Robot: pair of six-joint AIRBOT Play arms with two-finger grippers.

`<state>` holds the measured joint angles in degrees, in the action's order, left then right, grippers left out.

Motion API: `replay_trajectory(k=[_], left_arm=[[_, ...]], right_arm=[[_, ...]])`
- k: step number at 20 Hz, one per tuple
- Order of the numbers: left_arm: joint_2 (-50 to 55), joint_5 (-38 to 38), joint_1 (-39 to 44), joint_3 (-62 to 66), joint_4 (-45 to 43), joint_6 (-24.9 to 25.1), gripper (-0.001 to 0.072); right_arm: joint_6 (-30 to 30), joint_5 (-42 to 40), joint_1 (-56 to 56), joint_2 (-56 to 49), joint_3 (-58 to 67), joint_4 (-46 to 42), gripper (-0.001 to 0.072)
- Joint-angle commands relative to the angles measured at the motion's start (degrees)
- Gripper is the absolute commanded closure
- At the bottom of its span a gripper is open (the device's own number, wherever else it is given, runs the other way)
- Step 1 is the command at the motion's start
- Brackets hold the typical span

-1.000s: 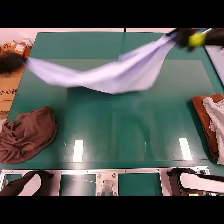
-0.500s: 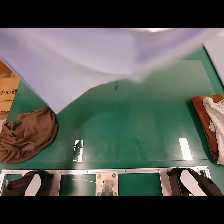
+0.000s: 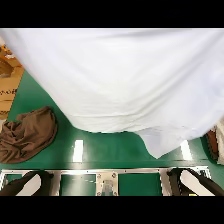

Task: Fold the shirts.

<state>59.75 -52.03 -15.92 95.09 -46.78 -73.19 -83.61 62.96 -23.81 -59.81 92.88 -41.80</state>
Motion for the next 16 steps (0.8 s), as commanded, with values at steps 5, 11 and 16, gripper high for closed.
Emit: replay_trajectory(k=[5,11,16], left_arm=[[30.01,11.34,14.16,0.09,2.10,3.39,0.0685],[43.78,15.37,19.78,0.09,2.10,3.13,0.0680],[41.94,-5.20,12.98,1.99,0.70,3.13,0.0228]], right_arm=[[4.20,-12.39,8.90,-25.86,-6.43,0.44,0.0693],[4.17,-16.35,9.16,-40.52,-6.43,0.83,0.0422],[4.61,-0.96,-0.68,-39.15,-5.70,-0.33,0.0511]])
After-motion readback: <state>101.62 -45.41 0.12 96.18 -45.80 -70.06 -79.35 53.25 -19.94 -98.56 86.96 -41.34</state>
